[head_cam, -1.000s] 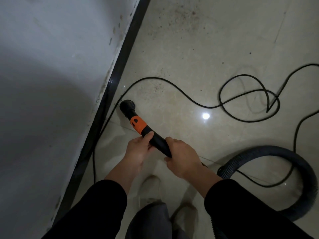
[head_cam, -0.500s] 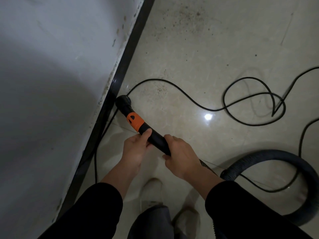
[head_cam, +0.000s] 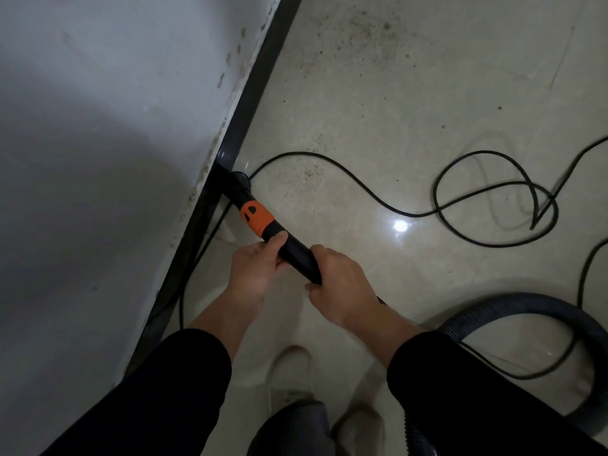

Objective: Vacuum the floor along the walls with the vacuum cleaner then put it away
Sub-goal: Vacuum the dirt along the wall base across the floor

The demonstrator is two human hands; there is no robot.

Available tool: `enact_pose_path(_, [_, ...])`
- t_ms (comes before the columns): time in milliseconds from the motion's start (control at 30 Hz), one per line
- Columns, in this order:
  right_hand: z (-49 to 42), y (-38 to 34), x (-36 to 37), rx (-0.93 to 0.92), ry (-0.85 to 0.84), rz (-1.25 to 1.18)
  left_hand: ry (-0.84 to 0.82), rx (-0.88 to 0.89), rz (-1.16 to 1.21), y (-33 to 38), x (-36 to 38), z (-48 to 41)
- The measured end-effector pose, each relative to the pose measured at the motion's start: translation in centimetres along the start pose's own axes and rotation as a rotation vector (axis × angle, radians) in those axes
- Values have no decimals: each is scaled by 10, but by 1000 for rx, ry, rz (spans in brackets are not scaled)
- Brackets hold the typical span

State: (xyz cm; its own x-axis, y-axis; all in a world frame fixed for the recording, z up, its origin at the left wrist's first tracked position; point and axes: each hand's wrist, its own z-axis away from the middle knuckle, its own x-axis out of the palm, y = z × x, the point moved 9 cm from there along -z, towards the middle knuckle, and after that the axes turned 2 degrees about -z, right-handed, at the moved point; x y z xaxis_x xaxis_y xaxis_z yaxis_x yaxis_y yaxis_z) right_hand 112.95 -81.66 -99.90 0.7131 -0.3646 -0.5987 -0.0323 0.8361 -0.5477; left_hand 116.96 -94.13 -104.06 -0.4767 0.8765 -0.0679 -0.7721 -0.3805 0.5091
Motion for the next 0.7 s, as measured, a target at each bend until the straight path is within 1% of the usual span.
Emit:
enact_pose_path(400, [22, -9, 11, -16, -75, 29, 58, -80, 82, -29, -19, 22])
enact_pose_path(700, [34, -21, 29, -60, -122, 58, 47, -114, 178, -50, -39, 36])
